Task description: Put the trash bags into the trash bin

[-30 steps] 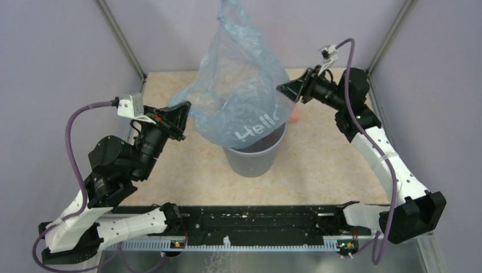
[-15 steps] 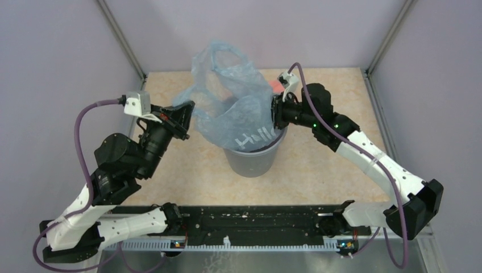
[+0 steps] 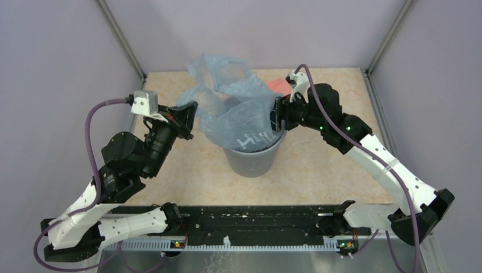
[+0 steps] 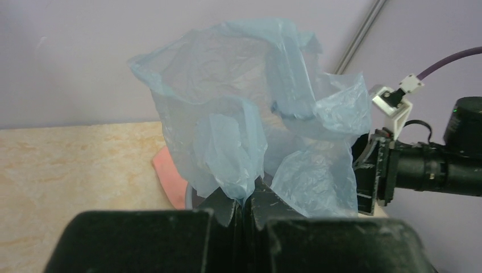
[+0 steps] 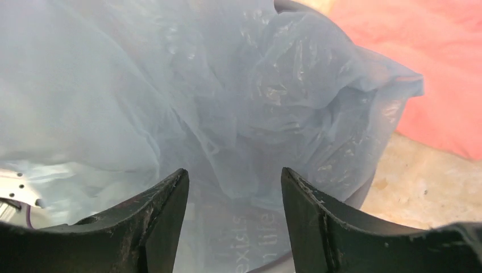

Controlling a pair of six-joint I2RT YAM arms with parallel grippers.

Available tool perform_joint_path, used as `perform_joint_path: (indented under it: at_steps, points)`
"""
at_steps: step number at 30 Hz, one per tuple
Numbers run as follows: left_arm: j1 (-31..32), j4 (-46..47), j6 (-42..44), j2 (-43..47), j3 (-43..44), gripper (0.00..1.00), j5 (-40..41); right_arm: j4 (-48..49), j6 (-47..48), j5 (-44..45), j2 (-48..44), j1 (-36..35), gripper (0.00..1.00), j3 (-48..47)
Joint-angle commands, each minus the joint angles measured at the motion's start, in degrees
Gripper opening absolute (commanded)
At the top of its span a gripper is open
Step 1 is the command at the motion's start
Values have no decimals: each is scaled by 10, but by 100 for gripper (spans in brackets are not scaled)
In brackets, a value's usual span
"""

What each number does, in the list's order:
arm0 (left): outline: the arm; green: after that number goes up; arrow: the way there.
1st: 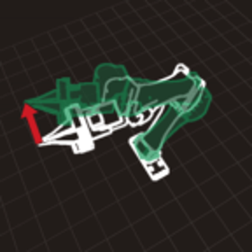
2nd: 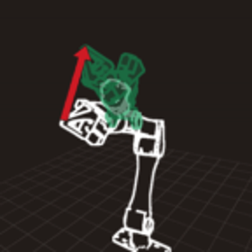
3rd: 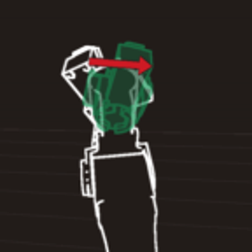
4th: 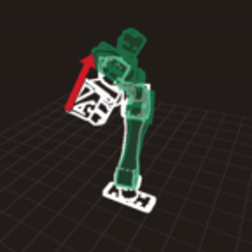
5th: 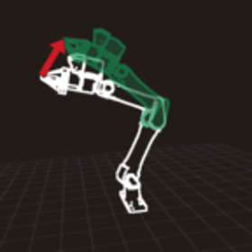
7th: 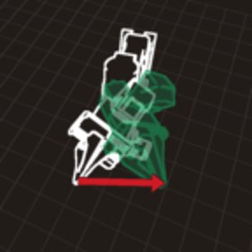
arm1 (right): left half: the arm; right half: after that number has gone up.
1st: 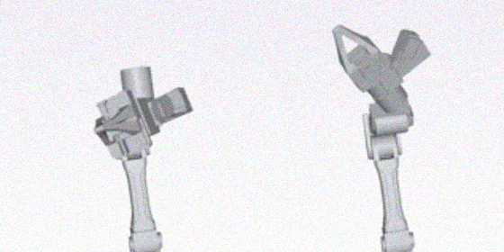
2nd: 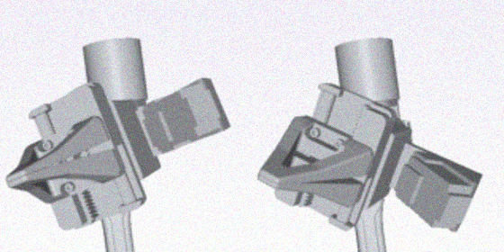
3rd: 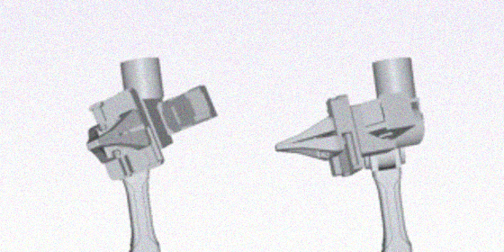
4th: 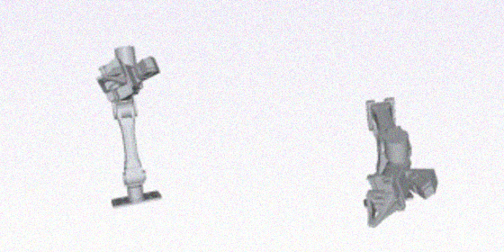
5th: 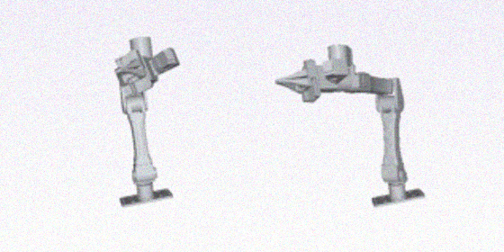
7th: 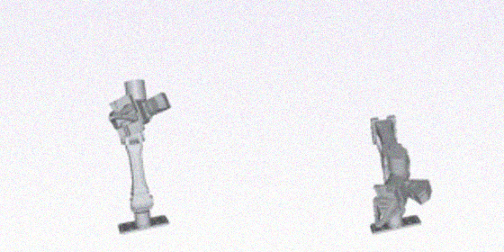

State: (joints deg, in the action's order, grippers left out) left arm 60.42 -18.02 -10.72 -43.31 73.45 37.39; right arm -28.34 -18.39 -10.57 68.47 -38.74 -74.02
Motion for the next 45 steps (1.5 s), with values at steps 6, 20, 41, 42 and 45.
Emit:
perform_joint_path:
  at_steps: [6, 20, 41, 42, 45]
  points:
    - [2, 32, 5, -5, -7, 0, 8, -41, 42, 81, -37, -5, 64, -69]
    - [2, 28, 0, -6, -7, 0, 7, 12, 8, 126, 20, 73, 50, -101]
    - [1, 32, 5, -5, -11, 0, -2, 22, -38, 2, 96, 101, 36, -151]
    - [1, 33, 5, -4, -12, 0, -2, 22, -41, -5, 89, 101, 32, -147]
    - [2, 34, 6, -2, -13, 0, -3, 9, -41, -21, 81, 98, 27, -146]
